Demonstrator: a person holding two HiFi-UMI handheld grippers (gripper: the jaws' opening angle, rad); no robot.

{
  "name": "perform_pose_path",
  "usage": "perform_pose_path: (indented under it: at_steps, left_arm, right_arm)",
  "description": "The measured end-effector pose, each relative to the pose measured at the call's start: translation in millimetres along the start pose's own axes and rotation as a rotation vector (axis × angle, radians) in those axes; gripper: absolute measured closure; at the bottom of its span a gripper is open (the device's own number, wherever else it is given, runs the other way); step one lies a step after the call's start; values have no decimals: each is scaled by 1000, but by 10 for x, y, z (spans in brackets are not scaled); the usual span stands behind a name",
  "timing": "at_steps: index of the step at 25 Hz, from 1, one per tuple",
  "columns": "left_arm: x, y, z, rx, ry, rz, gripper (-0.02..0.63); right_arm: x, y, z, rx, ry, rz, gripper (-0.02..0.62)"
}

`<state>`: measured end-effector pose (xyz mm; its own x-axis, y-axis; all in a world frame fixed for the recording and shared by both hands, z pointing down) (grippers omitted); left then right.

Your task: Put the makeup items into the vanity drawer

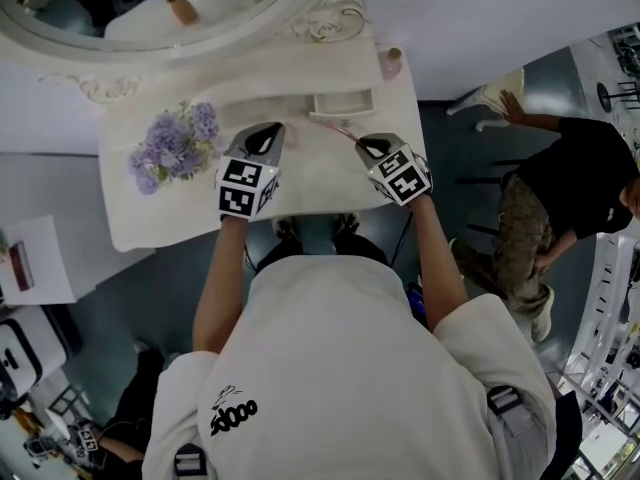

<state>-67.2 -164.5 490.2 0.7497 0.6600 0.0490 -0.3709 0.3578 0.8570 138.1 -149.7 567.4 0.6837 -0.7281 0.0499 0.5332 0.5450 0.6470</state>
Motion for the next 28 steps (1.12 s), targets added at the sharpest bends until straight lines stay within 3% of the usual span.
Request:
perform_pose_path:
  at_steps: [7, 14, 21, 28]
  left_arm:
    - [62, -110, 110, 16, 18, 9, 588]
    - [26, -130, 169, 0, 8, -2, 588]
    - [-81, -104, 260, -26, -14, -27, 588]
    - [-126, -95, 362, -41, -20, -44, 588]
  right_arm:
    - [264, -294, -173, 46, 63, -17, 558]
    - [454, -426, -37, -47, 63, -124, 557]
    - [571, -502, 187, -170, -30, -230, 557]
    - [672, -549, 356, -199, -99, -181, 555]
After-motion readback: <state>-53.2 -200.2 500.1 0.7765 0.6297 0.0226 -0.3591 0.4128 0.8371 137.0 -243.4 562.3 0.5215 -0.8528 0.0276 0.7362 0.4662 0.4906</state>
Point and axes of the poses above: the fingertips, and each gripper's own axes: z forward along the fingers, x to its right, y out of its underside, the point moved 5 cm from there along -z, backward along the fingers, and after that the axes turned 6 degrees about z, right-handed, at the moved point
